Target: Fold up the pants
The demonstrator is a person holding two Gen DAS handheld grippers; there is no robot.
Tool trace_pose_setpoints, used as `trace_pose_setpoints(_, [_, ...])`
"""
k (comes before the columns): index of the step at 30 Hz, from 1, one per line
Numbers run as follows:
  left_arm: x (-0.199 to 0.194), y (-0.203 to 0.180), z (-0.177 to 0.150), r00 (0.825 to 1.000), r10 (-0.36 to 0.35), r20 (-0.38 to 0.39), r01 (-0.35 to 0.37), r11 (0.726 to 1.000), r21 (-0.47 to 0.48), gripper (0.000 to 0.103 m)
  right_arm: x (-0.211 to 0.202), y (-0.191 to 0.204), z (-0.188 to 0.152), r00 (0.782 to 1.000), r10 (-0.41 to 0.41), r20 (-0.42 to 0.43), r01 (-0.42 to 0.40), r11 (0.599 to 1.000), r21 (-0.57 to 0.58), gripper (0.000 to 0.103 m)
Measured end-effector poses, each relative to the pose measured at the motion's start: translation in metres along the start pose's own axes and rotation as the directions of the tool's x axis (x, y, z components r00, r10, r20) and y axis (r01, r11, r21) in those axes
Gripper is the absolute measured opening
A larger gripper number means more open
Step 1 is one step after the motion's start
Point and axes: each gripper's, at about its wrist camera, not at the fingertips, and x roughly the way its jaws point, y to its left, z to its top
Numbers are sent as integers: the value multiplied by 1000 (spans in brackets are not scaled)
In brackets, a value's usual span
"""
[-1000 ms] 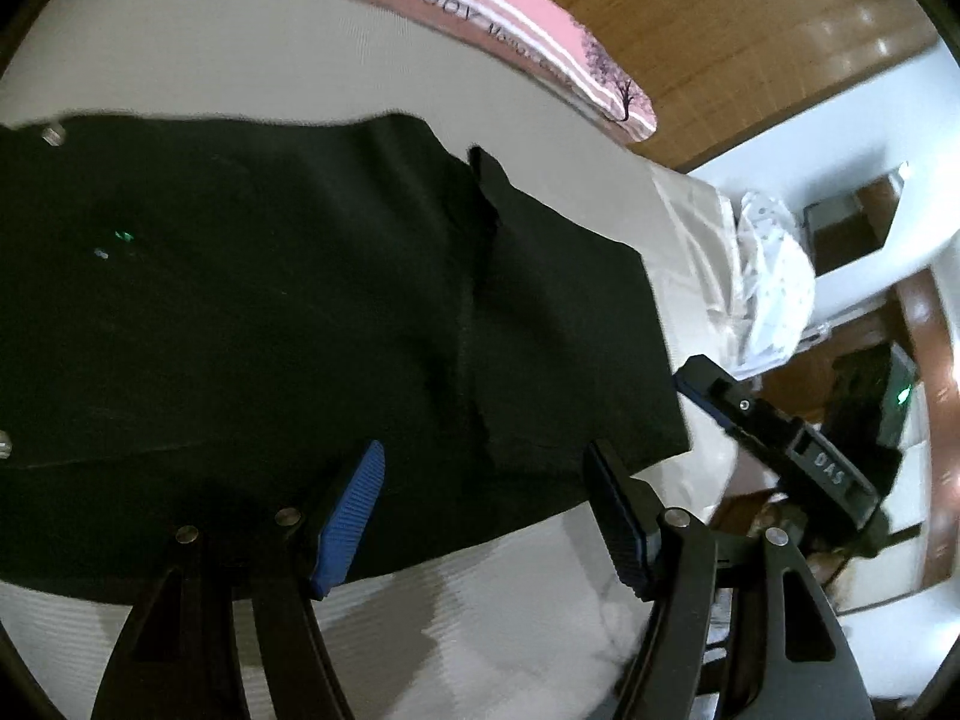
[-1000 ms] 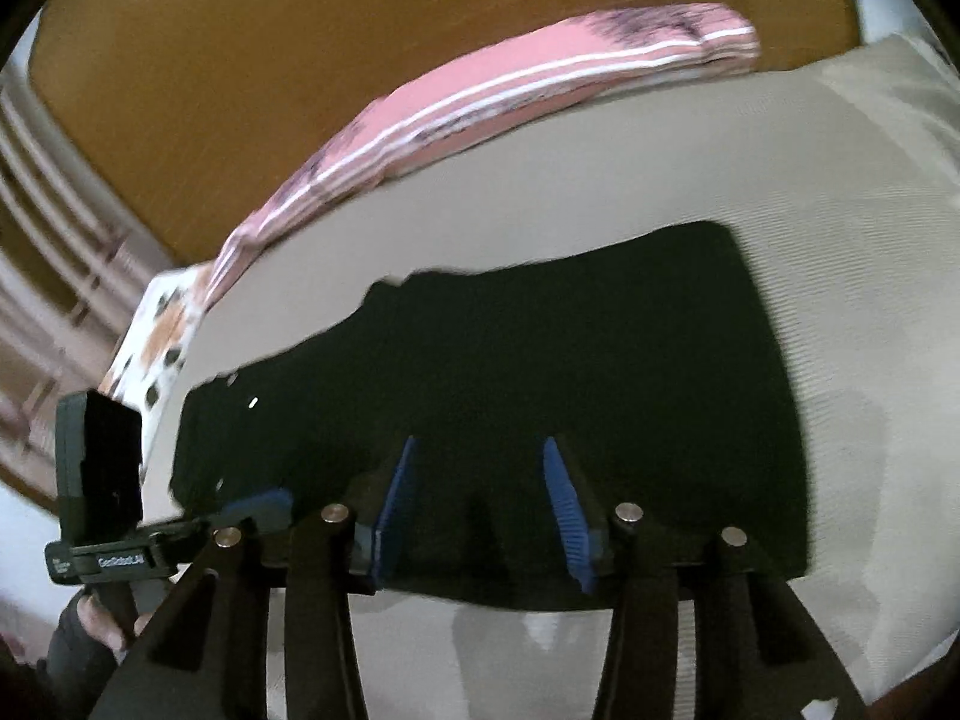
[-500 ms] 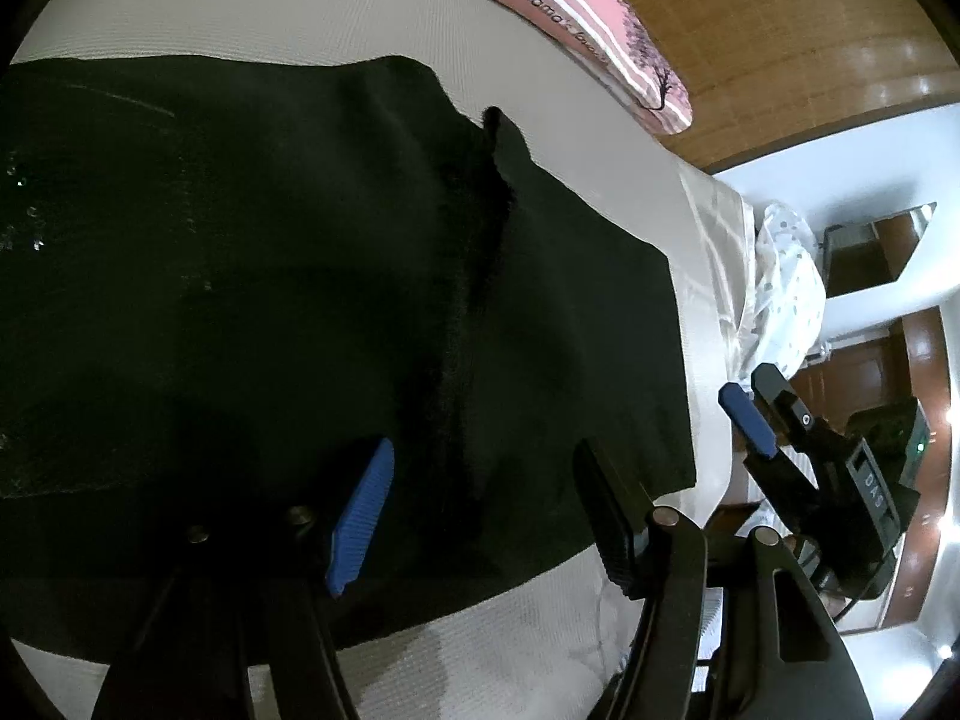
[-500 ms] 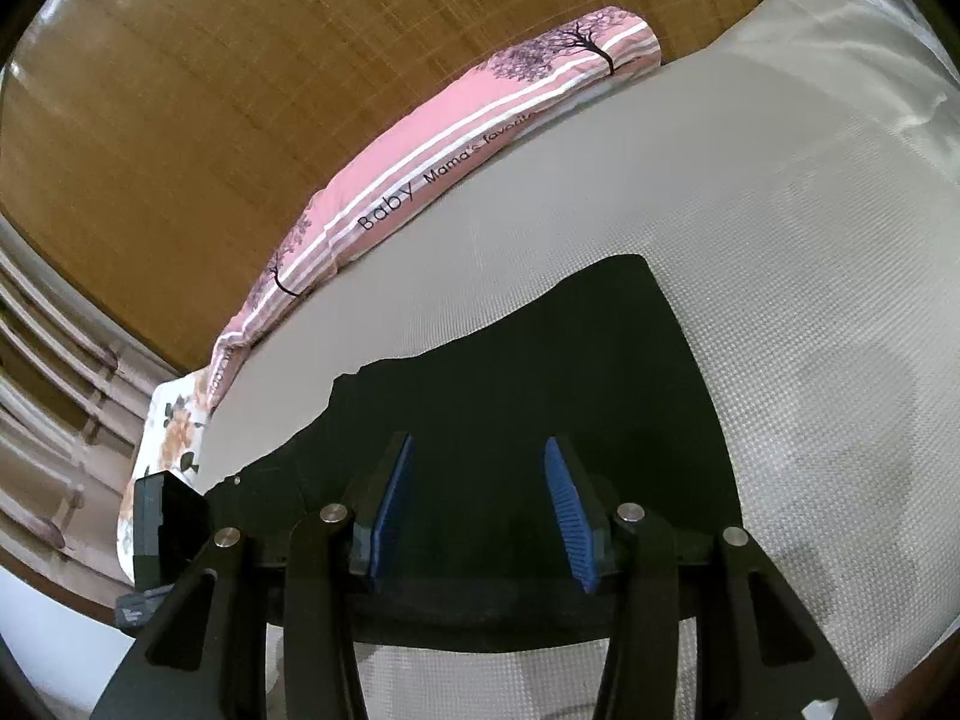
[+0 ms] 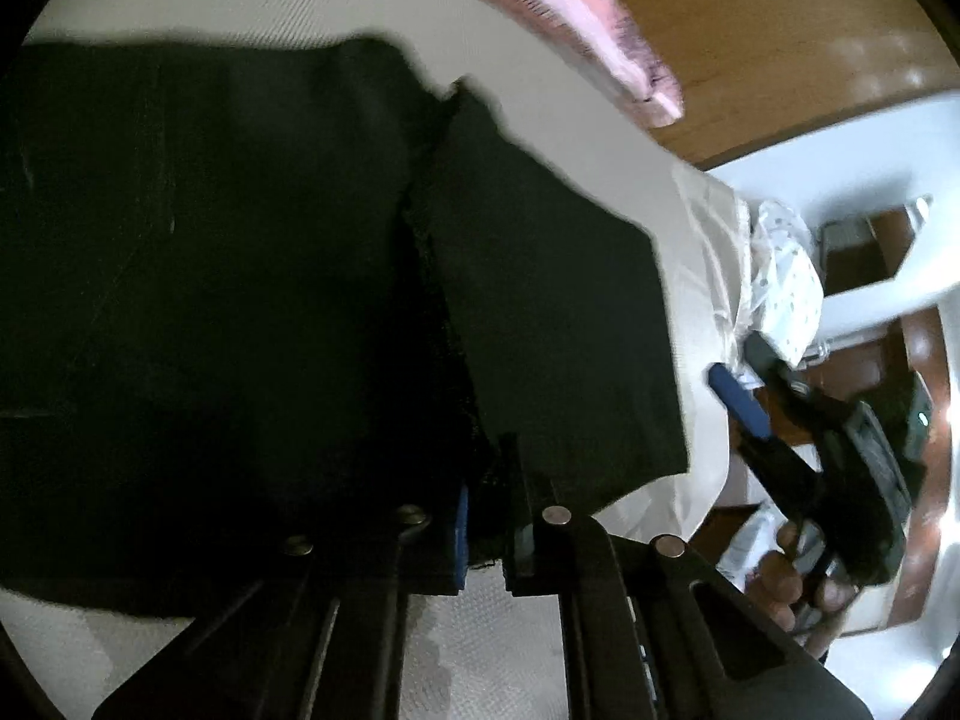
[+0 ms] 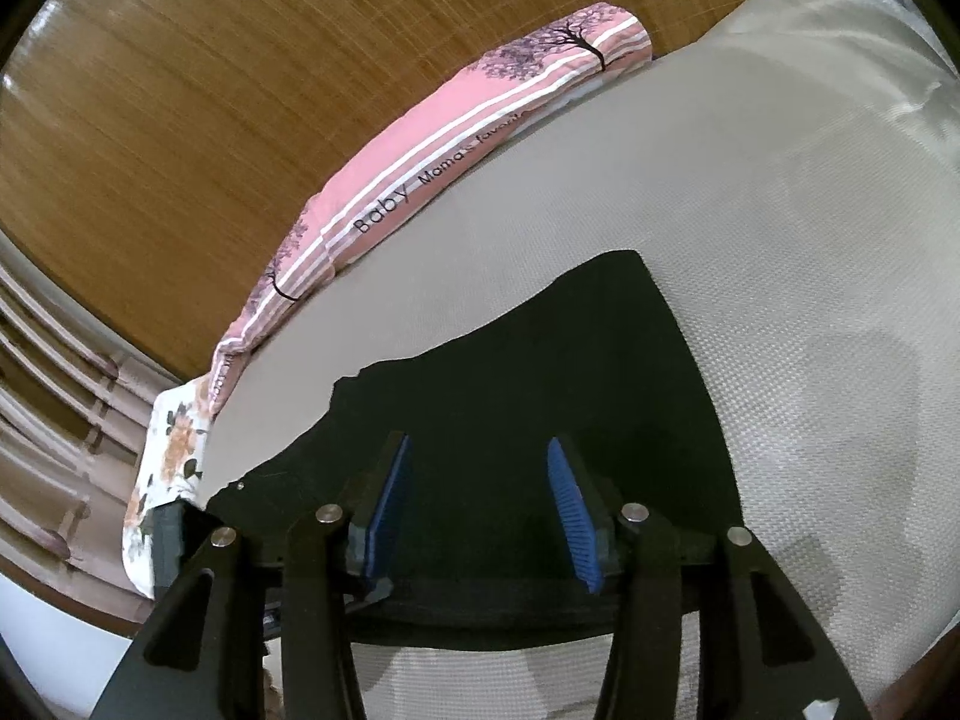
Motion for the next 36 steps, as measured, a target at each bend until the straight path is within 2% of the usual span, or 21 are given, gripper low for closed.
trace_pose_setpoints(3, [-13, -3, -8, 1000, -9, 19, 8, 1000, 19, 8, 4, -5, -2, 999, -41, -17, 41, 999, 5, 47])
trace_pose_setpoints(6, [-17, 3, -12, 998, 50, 33, -51, 997, 55, 8, 10, -11, -3, 998, -51, -43, 52, 998, 27, 47])
trace_pose_setpoints(10, [-5, 30, -11, 999, 44, -11, -45, 998, -38, 8, 23, -18, -7, 991, -96, -96, 100, 995, 32, 47])
trace_pose_setpoints(13, [-2, 26, -10, 997, 73, -9, -73, 997, 0, 9, 31, -21, -12, 980, -144, -134, 147, 989, 13, 46])
trace_pose_setpoints(17, [-3, 20, -10, 993, 117, -1, -116, 992, 48, 15, 40, -25, -16, 971, -174, -161, 177, 984, -1, 46])
trace_pose_setpoints(23, [-12, 12, -14, 974, 215, 65, -223, 965, 142, 28, 34, -19, -9, 976, -184, -119, 181, 983, -31, 47])
trace_pose_setpoints(27, [-8, 7, -18, 959, 268, 96, -283, 937, 206, 28, 41, -10, 15, 976, -214, -42, 209, 973, -94, 47])
trace_pose_setpoints(31, [-6, 6, -20, 950, 290, 114, -309, 920, 241, 29, 69, -4, 41, 961, -276, -24, 268, 948, -172, 44])
trace_pose_setpoints(34, [-7, 7, -19, 952, 284, 113, -304, 921, 244, 29, 93, -8, 51, 935, -352, -47, 335, 918, -214, 35])
trace_pose_setpoints(36, [-8, 9, -18, 954, 277, 112, -297, 924, 241, 29, 101, -14, 54, 932, -357, -56, 340, 919, -201, 34])
